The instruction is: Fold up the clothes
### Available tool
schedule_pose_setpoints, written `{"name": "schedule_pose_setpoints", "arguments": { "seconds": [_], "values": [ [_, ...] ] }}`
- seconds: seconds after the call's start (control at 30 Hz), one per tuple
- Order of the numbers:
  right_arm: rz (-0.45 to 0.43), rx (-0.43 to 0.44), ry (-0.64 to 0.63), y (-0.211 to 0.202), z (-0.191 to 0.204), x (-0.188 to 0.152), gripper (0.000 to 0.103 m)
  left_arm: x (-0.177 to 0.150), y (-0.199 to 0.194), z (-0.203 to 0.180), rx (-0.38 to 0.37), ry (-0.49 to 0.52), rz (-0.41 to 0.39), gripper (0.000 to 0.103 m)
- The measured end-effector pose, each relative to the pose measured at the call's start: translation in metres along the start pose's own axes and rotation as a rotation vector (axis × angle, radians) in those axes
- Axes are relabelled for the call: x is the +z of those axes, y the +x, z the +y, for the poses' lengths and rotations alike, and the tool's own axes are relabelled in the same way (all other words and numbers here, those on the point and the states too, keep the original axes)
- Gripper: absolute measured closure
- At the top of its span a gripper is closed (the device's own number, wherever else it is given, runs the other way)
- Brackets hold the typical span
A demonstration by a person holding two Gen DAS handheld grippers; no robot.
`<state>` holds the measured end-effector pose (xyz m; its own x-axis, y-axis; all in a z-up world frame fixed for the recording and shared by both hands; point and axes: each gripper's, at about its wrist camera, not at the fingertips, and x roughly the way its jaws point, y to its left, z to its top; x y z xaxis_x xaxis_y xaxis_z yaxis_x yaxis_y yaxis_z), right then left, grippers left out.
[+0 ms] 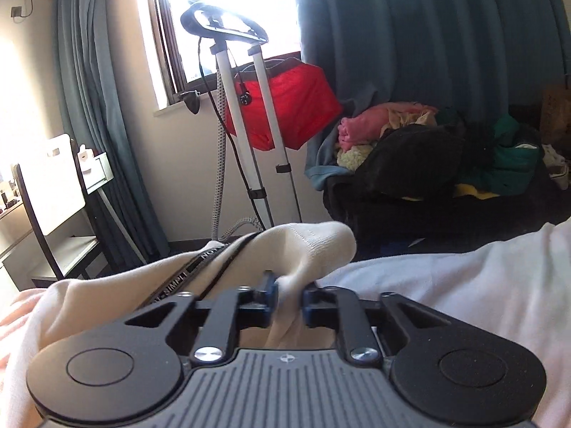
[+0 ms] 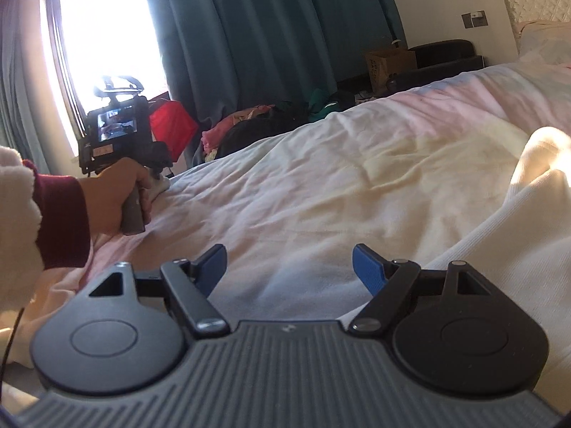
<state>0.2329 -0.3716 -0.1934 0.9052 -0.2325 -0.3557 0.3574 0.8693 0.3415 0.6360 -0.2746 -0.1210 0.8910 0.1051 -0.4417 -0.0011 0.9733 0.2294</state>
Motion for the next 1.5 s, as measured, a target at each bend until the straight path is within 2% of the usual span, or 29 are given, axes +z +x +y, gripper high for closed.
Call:
{"name": "schedule_pose_setpoints", "arguments": {
  "seconds": [0.07, 0.17, 0.37, 0.5, 0.57, 0.63, 0.77, 0.93, 0.97, 1.07, 1.13, 1.17, 1.2, 1.33, 1.5],
  "values": [
    [0.002, 0.001, 0.005, 0.0, 0.0, 0.0, 0.024, 0.009, -0.013, -0.002, -0.021, 0.021, -0.009, 0.096],
    [-0.001, 0.001, 0.008, 0.0, 0.0, 0.001, 0.024, 0.024, -0.052, -0.002, -0.106, 0.056, -0.048, 0.097],
    [-0.036, -0.024, 0.034, -0.015, -0.007, 0.011, 0.024, 0.067, -0.162, 0.001, -0.338, 0.099, -0.172, 0.097],
    [-0.081, -0.052, 0.07, -0.033, -0.016, 0.024, 0.024, 0.088, -0.232, 0.009, -0.502, 0.042, -0.261, 0.097],
    [-0.103, -0.066, 0.088, -0.042, -0.02, 0.03, 0.024, 0.091, -0.26, 0.003, -0.583, 0.045, -0.298, 0.097],
    [-0.126, -0.08, 0.107, -0.051, -0.025, 0.036, 0.024, 0.09, -0.281, -0.01, -0.65, 0.052, -0.301, 0.097],
    [-0.146, -0.109, 0.133, -0.059, -0.033, 0.043, 0.024, 0.062, -0.295, -0.058, -0.749, 0.117, -0.232, 0.096],
    [-0.13, -0.139, 0.152, -0.05, -0.043, 0.043, 0.024, 0.007, -0.269, -0.12, -0.779, 0.145, -0.096, 0.095],
    [-0.124, -0.138, 0.152, -0.048, -0.044, 0.042, 0.024, -0.003, -0.262, -0.129, -0.778, 0.152, -0.081, 0.091],
    [-0.114, -0.131, 0.15, -0.042, -0.046, 0.039, 0.024, -0.023, -0.238, -0.139, -0.764, 0.153, -0.033, 0.079],
    [-0.119, -0.129, 0.15, -0.04, -0.048, 0.038, 0.024, -0.031, -0.231, -0.132, -0.757, 0.132, -0.014, 0.059],
    [-0.117, -0.13, 0.154, -0.039, -0.049, 0.038, 0.024, -0.033, -0.229, -0.124, -0.749, 0.119, -0.011, 0.043],
    [-0.113, -0.13, 0.16, -0.037, -0.05, 0.038, 0.024, -0.036, -0.231, -0.113, -0.74, 0.108, -0.014, 0.035],
    [-0.104, -0.121, 0.174, -0.034, -0.053, 0.037, 0.024, -0.042, -0.259, -0.054, -0.686, 0.075, -0.025, 0.03],
    [-0.118, -0.11, 0.15, -0.039, -0.048, 0.04, 0.024, -0.054, -0.323, 0.047, -0.577, -0.008, -0.071, 0.026]
  ]
}}
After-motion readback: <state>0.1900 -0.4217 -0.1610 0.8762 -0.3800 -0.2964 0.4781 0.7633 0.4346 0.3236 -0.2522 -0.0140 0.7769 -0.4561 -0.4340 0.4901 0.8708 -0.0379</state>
